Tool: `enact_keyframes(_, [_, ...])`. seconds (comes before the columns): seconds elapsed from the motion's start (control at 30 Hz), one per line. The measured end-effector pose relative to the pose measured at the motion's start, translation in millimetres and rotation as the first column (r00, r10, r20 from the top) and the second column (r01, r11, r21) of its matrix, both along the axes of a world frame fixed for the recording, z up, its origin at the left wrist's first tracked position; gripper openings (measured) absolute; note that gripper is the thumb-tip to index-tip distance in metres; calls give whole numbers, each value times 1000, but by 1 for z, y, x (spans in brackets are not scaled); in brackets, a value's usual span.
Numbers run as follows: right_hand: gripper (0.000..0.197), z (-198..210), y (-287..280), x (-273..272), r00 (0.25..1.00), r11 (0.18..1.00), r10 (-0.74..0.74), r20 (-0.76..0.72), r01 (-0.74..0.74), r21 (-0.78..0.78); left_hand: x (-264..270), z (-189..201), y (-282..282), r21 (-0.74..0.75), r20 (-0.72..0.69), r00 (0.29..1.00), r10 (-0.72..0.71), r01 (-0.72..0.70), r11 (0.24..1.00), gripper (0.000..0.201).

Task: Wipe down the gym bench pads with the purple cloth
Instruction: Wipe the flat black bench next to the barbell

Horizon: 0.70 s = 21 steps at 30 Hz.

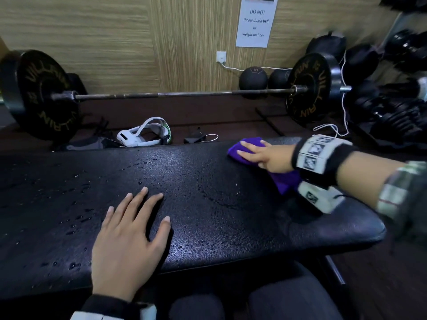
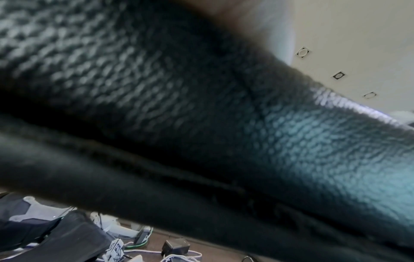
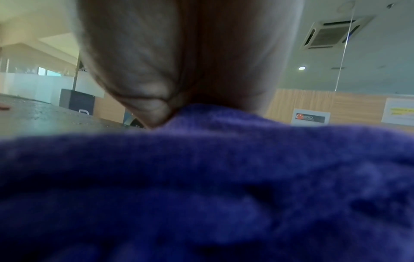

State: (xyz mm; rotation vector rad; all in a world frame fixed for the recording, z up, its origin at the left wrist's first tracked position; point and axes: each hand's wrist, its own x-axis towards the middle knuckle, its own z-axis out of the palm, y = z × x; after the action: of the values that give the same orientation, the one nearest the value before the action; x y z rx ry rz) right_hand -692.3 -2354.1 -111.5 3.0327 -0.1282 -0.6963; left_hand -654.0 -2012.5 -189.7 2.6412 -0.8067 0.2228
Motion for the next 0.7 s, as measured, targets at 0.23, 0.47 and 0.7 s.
enact_keyframes(0.23, [61, -15, 59, -22, 932, 917, 353, 82, -362, 169, 1, 0, 1, -6, 8, 1000, -11, 11, 1000, 58])
enact_keyframes(0.47, [65, -4, 3, -74, 981, 943, 190, 49, -196, 268, 7, 5, 12, -66, -47, 998, -43, 40, 997, 62])
enact_keyframes(0.7, [65, -4, -18, 5, 996, 997, -80, 37, 80, 14, 30, 6, 41, 100, -36, 998, 58, -54, 994, 64])
